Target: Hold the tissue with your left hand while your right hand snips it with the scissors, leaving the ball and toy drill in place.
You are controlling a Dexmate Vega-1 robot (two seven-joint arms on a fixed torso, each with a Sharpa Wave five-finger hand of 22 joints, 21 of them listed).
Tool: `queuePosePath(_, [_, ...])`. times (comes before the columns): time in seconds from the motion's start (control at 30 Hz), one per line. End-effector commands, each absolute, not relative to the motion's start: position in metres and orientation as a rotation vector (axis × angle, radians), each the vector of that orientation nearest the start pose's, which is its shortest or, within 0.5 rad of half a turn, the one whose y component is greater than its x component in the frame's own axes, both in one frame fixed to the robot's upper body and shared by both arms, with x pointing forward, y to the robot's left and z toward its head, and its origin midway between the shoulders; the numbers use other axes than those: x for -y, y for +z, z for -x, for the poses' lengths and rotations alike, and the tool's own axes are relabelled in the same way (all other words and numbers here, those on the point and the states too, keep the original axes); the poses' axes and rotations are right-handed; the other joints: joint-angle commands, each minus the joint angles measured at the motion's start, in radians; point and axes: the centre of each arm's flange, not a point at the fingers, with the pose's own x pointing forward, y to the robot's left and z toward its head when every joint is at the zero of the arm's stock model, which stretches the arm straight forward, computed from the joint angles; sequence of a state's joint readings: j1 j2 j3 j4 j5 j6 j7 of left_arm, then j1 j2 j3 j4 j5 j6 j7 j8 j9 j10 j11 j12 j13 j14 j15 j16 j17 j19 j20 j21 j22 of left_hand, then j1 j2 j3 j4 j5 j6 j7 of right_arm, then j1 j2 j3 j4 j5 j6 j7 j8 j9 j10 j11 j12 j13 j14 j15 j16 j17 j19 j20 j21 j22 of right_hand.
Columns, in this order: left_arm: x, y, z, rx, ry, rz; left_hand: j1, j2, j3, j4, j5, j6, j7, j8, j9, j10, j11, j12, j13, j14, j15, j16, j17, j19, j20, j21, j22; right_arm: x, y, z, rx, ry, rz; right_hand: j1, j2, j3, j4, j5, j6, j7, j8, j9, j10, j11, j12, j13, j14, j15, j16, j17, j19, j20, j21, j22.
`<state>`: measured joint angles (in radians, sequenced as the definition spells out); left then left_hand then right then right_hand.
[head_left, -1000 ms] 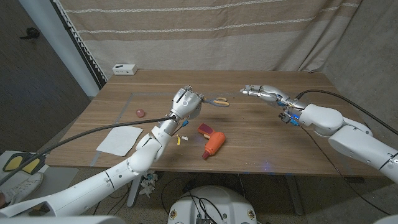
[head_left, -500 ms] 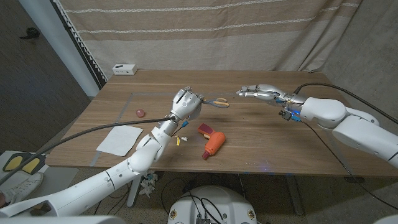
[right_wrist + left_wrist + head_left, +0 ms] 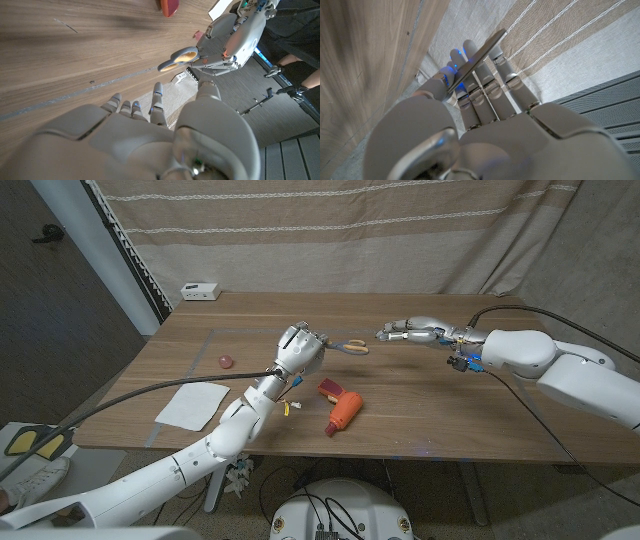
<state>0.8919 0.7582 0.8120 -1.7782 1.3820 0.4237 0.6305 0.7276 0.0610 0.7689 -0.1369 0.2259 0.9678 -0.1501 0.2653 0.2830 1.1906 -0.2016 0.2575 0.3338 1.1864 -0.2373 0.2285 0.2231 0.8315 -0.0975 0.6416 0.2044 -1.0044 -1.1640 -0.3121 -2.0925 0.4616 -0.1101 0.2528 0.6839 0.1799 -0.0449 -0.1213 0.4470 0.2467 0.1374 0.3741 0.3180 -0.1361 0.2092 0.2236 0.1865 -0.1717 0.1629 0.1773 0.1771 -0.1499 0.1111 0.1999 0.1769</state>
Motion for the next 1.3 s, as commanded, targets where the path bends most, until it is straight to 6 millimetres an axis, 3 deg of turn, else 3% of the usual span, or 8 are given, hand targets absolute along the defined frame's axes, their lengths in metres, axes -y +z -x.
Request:
queuePosePath(0.03, [-0.147, -0.052, -0.523, 1.32, 0.621, -1.835, 0.004, 0.005, 0.004, 0.0, 0.001, -0.001, -0.004, -0.004, 0.0, 0.007, -0.004, 0.0, 0.003, -0.004, 0.001, -0.007, 0.0, 0.01, -0.083, 0.009, 0.003, 0.242, 0.036, -0.494, 0.446, 0.576, 0.879, 0.013, -0.002, 0.008, -0.002, -0.003, 0.012, 0.049, 0.006, 0.005, 0.007, 0.007, -0.001, 0.003, -0.122, 0.004, 0.006, 0.002, -0.006, 0.003, 0.002, 0.002])
queuePosePath(0.77, [-0.15, -0.052, -0.518, 1.338, 0.635, -1.828, 0.001, 0.004, 0.007, 0.002, 0.001, 0.001, -0.009, -0.01, -0.01, 0.007, -0.004, -0.004, 0.003, -0.003, 0.001, -0.006, 0.0, 0.009, -0.084, 0.013, 0.002, 0.23, 0.044, -0.491, 0.463, 0.559, 0.934, 0.049, -0.005, 0.04, -0.012, -0.014, 0.025, 0.034, 0.021, 0.028, 0.026, 0.006, 0.005, 0.003, -0.106, -0.004, 0.008, 0.001, 0.009, -0.003, 0.003, 0.001])
queuePosePath(0.97, [-0.15, -0.052, -0.517, 1.34, 0.637, -1.825, 0.002, 0.004, 0.008, 0.001, 0.001, -0.001, -0.01, -0.013, -0.013, 0.008, -0.004, -0.003, 0.005, -0.003, 0.0, -0.006, 0.0, 0.007, -0.085, 0.014, 0.001, 0.229, 0.045, -0.489, 0.469, 0.552, 0.939, 0.077, -0.003, 0.058, -0.022, -0.011, 0.016, 0.025, 0.021, 0.037, 0.019, 0.006, 0.002, 0.003, -0.109, -0.005, 0.005, 0.001, 0.005, -0.007, 0.0, 0.001])
queuePosePath(1.07, [-0.15, -0.053, -0.517, 1.337, 0.639, -1.826, 0.001, 0.004, 0.008, 0.002, 0.001, -0.004, -0.01, -0.015, -0.015, 0.009, -0.004, -0.003, 0.005, -0.002, 0.0, -0.005, 0.0, 0.006, -0.085, 0.014, 0.001, 0.228, 0.046, -0.488, 0.472, 0.553, 0.94, 0.107, -0.005, 0.08, -0.027, -0.01, 0.023, 0.023, 0.03, 0.051, 0.025, 0.004, 0.003, 0.004, -0.103, -0.007, 0.006, 0.001, 0.013, -0.009, 0.001, 0.001])
queuePosePath(1.3, [-0.149, -0.053, -0.516, 1.34, 0.645, -1.822, 0.001, 0.004, 0.008, 0.002, 0.001, -0.002, -0.009, -0.016, -0.018, 0.01, -0.004, -0.002, 0.007, 0.002, 0.0, -0.003, 0.001, 0.006, -0.085, 0.016, 0.001, 0.227, 0.048, -0.486, 0.481, 0.554, 0.955, 0.118, -0.003, 0.088, -0.026, -0.009, 0.018, 0.018, 0.03, 0.057, 0.022, 0.005, 0.002, 0.004, -0.104, -0.009, 0.005, 0.001, 0.01, -0.012, -0.001, 0.001])
